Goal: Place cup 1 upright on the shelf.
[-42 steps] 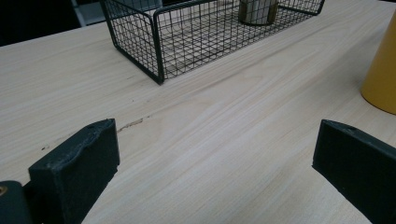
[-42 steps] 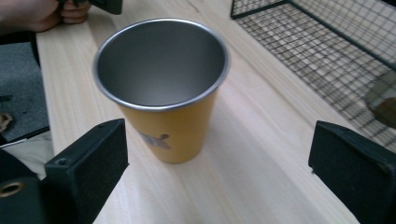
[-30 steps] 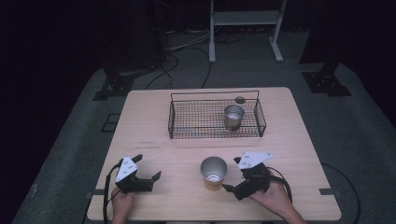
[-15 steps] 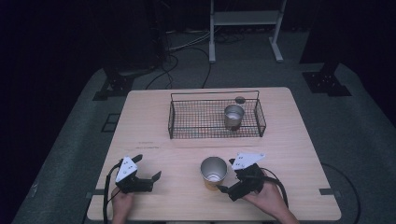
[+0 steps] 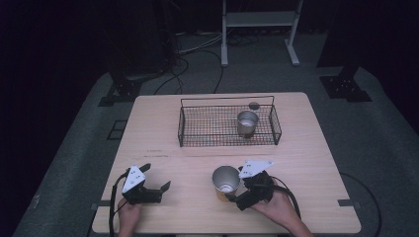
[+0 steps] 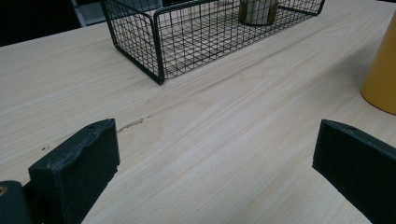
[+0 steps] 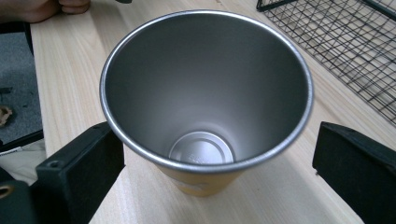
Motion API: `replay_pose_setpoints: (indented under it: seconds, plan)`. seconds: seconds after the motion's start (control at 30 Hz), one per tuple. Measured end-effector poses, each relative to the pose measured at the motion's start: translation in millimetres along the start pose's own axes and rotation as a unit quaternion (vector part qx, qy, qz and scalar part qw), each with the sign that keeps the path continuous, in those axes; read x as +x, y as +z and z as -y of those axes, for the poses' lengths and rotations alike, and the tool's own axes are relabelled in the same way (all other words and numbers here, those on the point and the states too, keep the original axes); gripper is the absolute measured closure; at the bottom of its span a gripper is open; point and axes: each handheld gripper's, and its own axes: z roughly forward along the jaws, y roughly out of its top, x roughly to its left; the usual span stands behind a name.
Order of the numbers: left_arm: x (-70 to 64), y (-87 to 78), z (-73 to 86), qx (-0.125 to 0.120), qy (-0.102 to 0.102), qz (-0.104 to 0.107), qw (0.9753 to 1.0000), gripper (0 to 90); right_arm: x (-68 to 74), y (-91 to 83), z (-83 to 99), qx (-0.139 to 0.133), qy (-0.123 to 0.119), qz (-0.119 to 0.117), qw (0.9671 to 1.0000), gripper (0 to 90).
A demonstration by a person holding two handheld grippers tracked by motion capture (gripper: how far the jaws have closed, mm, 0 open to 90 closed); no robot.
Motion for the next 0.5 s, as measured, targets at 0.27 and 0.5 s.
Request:
replay_pose_setpoints:
  seconds: [0.27, 0.5]
  plan:
    - [0.1, 0.0, 0.0, 0.0, 0.0, 0.0, 1.0, 0.0, 1.4, 7.8, -5.8, 0.004, -0.004, -0.002, 1.0, 1.4]
    - [0.1, -0.1, 0.0, 0.0, 0.0, 0.0, 1.0, 0.0, 5.9, 14.4, -12.9, 0.005, -0.014, -0.006, 0.9999, 1.3]
